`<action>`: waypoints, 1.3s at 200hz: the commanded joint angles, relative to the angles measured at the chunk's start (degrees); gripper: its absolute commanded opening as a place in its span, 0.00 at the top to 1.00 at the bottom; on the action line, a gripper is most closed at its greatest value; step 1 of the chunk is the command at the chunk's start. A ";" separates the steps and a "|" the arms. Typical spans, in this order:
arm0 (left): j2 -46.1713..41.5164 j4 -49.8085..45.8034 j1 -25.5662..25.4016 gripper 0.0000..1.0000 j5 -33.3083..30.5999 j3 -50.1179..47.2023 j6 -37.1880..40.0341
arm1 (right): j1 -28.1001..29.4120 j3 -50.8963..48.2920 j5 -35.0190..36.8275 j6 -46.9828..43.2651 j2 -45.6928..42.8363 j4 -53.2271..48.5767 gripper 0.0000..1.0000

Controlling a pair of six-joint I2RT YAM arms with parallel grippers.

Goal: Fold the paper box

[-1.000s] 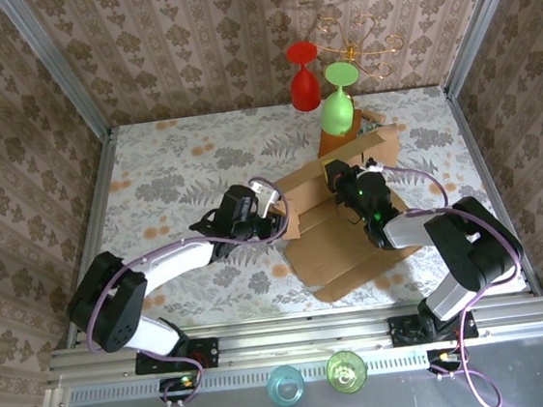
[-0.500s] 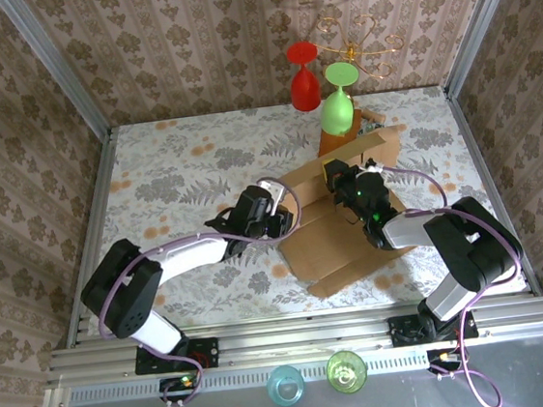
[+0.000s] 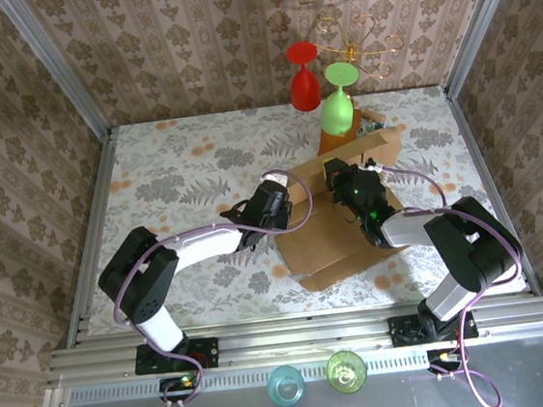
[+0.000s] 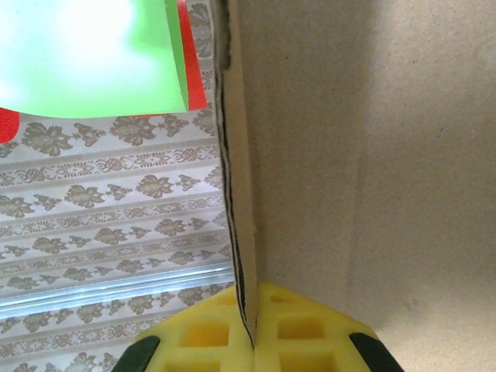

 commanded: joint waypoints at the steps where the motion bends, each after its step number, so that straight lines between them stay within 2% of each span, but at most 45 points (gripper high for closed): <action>1: 2.16 -1.94 -0.01 0.72 -4.67 2.26 -1.64 | 1.43 1.28 -0.64 1.35 -1.24 -2.45 1.00; 10: 2.59 -2.28 -0.12 0.77 -5.37 2.80 -1.67 | 1.60 1.50 -0.45 1.43 -1.48 -3.20 1.00; 33: 3.23 -3.03 -0.22 1.00 -7.49 3.84 -2.26 | 2.34 1.84 0.69 2.09 -2.00 -4.71 1.00; 105: 6.06 -8.31 -0.19 1.00 -13.09 7.91 -2.14 | 5.82 4.18 4.79 5.53 -3.95 -12.77 1.00; 111: 5.73 -8.49 -0.08 1.00 -13.57 7.68 -1.57 | 5.94 4.35 4.96 5.51 -4.66 -14.38 0.94; 129: 3.81 -7.16 0.65 1.00 -13.43 5.46 1.76 | 6.05 4.74 6.41 3.95 -9.46 -22.93 0.69; 150: 0.46 -4.77 2.18 1.00 -12.17 1.53 6.10 | 4.89 5.16 8.47 -1.17 -18.40 -36.21 0.51; 167: -2.45 -1.86 3.10 1.00 -11.36 -1.85 11.17 | 2.87 4.57 9.04 -6.07 -25.18 -43.99 0.42; 188: -5.44 1.14 4.78 1.00 -8.88 -4.69 16.29 | -0.96 3.39 8.74 -12.84 -33.30 -51.04 0.37; 208: -6.91 2.15 6.23 1.00 -7.10 -6.03 20.05 | -6.57 3.19 4.68 -19.48 -37.92 -54.47 0.38; 223: -7.72 2.17 7.46 1.00 -5.39 -6.44 21.54 | -10.65 4.64 0.41 -24.57 -37.85 -55.80 0.39; 260: -8.86 2.31 9.83 1.00 -1.31 -7.21 21.81 | -16.63 12.52 -12.98 -38.93 -27.91 -55.67 0.41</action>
